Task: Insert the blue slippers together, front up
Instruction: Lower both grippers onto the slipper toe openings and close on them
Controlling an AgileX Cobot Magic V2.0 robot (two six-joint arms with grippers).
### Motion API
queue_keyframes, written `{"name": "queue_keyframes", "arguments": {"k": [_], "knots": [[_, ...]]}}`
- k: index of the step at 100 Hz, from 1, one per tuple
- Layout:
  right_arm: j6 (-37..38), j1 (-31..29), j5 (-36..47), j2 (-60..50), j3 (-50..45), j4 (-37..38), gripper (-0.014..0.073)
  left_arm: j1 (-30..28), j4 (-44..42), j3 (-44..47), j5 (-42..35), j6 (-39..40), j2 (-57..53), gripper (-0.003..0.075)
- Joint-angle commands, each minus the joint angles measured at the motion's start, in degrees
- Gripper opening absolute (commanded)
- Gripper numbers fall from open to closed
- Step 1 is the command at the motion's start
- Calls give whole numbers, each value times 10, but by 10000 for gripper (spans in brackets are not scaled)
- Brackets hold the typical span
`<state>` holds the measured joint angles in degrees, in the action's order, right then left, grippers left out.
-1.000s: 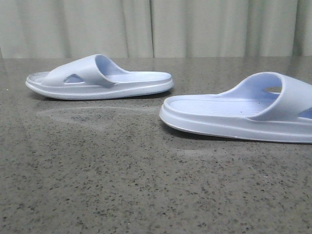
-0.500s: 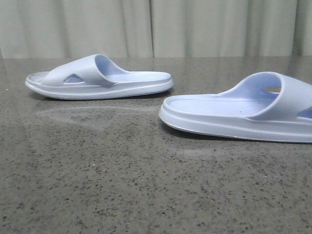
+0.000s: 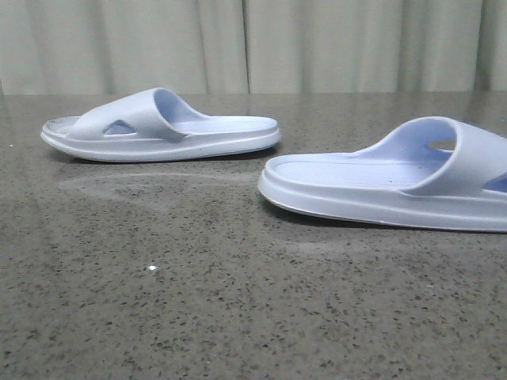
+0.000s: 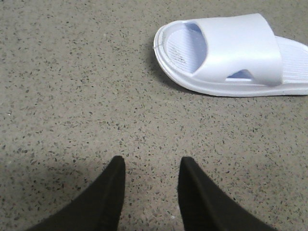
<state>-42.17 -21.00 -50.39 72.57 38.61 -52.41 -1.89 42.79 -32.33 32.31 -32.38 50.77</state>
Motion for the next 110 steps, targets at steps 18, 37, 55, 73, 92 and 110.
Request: {"name": "queue_keyframes", "arguments": {"k": [18,37,55,73,92,110], "knots": [[-30,-3,-56,25,25,-35,-9,-2,36,-31,-23,-12,25,231],[-32,-3,-51,25,26,-35,-107,-2,95,-76,-6,-52,73,231],[-32,-3,-42,25,26,-35,-107,-2,174,-144,36,-110,160,231],[-34,-3,-42,25,26,-39,-107,-2,195,-217,82,-129,271,231],[-36,-3,-37,25,26,-39,-107,-2,219,-284,117,-143,377,237],[-38,-3,-36,25,26,-39,-107,-2,224,-322,121,-143,435,237]]}}
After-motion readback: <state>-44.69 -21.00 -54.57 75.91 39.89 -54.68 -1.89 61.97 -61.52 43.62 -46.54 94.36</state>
